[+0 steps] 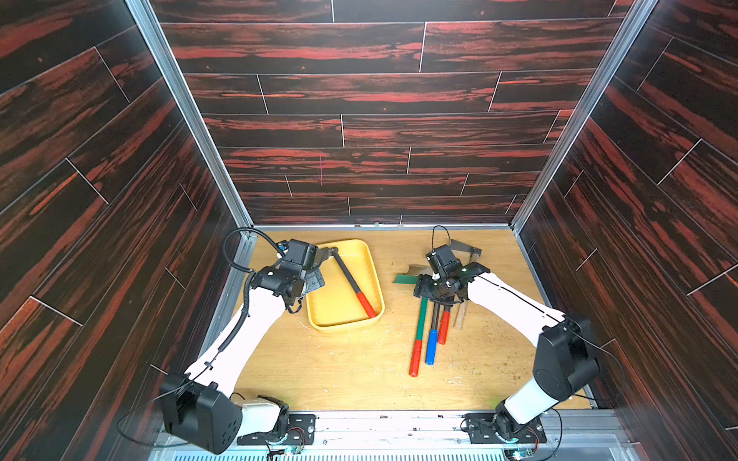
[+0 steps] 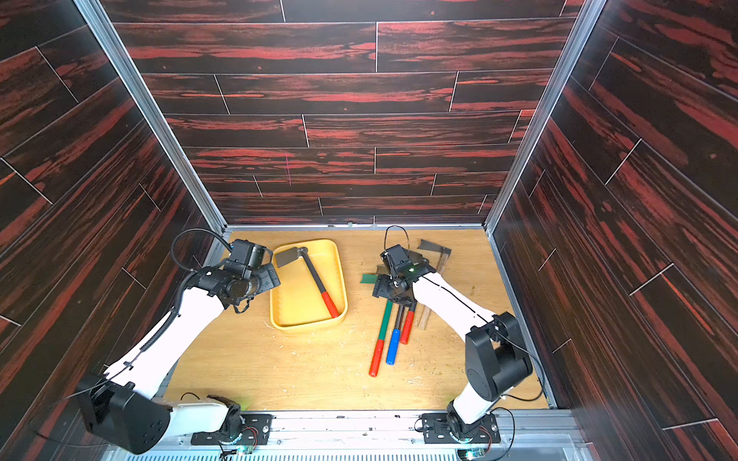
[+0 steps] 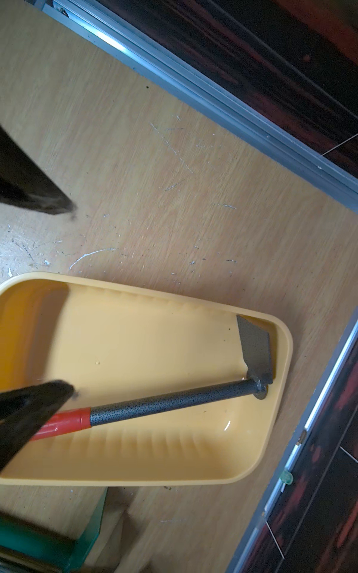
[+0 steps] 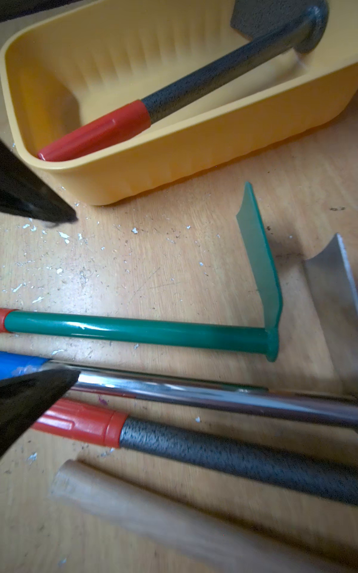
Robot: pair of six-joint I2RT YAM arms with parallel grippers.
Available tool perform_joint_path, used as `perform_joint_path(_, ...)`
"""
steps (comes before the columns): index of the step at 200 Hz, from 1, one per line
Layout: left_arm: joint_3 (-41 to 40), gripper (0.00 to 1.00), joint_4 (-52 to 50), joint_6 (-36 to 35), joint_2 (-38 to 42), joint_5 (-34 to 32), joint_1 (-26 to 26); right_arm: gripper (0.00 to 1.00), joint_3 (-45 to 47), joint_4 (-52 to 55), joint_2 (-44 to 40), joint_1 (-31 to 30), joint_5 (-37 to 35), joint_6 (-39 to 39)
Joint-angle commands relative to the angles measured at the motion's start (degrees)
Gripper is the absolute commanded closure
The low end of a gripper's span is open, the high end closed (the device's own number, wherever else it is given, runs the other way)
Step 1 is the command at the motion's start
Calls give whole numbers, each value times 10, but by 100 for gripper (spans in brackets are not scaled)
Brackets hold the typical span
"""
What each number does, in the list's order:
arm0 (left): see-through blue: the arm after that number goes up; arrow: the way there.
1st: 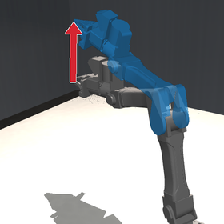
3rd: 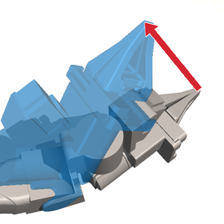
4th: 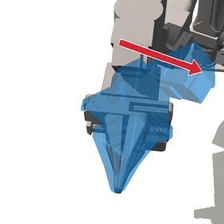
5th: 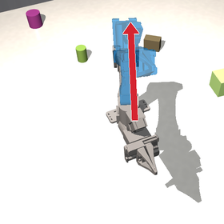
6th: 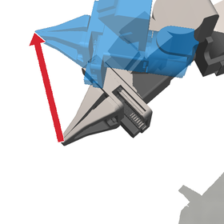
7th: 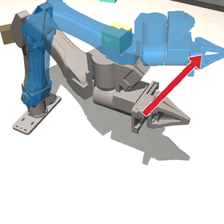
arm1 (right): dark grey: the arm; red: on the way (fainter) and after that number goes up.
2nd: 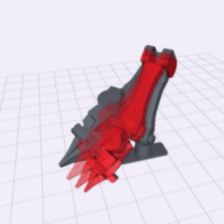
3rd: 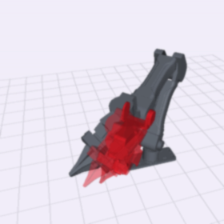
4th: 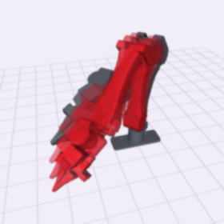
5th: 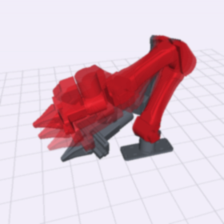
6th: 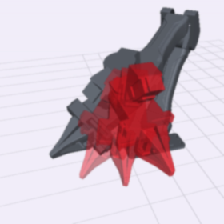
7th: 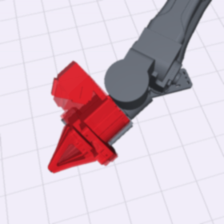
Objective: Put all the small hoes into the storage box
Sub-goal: Pick up the hoe from the center of the board.
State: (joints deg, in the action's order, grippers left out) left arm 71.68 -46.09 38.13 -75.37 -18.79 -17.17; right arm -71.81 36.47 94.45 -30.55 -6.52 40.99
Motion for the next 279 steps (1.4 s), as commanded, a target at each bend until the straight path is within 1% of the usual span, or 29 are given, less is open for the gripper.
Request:
perform_joint_path(1, -6, 12, -2, 14, 18, -14, 14, 24, 10, -6, 20, -2, 22, 4)
perform_joint_path(27, -19, 11, 6, 23, 25, 11, 40, 24, 10, -8, 31, -1, 31, 2)
perform_joint_path(63, -24, 11, 9, 31, 28, 19, 53, 25, 28, -20, 41, 10, 48, 7)
perform_joint_path(124, -34, 11, 16, 37, 29, 23, 56, 28, 24, -26, 71, 18, 48, 5)
perform_joint_path(196, -42, 11, 23, 37, 32, 24, 58, 37, 4, -29, 102, 24, 43, -1)
perform_joint_path(232, -39, 11, 23, 34, 34, 22, 59, 38, 0, -28, 109, 26, 33, -5)
perform_joint_path(279, -38, 11, 24, 33, 32, 22, 61, 44, -9, -23, 123, 28, 20, -12)
